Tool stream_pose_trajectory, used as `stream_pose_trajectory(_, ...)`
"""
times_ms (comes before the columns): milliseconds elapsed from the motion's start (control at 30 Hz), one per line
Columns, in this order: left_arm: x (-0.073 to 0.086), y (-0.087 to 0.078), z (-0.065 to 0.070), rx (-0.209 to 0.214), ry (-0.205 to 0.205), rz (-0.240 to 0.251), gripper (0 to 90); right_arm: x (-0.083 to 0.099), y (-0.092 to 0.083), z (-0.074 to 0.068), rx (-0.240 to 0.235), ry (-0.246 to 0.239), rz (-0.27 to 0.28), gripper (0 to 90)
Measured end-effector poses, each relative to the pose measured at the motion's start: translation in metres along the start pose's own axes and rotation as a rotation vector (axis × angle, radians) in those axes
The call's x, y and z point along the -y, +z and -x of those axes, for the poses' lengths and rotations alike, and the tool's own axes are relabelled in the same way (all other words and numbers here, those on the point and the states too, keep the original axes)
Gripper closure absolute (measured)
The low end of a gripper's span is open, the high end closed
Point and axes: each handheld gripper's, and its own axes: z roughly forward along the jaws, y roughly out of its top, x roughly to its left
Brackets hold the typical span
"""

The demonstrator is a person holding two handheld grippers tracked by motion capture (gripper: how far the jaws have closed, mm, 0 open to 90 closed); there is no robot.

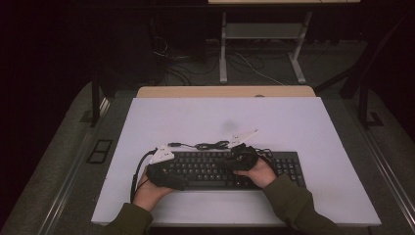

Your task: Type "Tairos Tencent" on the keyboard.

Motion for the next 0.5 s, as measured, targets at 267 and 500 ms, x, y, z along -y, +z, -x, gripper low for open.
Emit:
stream_pose_trajectory(267,0.0,0.0002,0.0003,0.001,-0.002,-0.001,0.0,0.001,0.0012,0.0002,0.006,0.001,-0.009,89.4)
stream_pose_trajectory(500,0.0,0.0002,0.0004,0.0,-0.001,-0.002,0.0,0.0023,0.0029,0.0002,0.012,-0.003,-0.02,89.4)
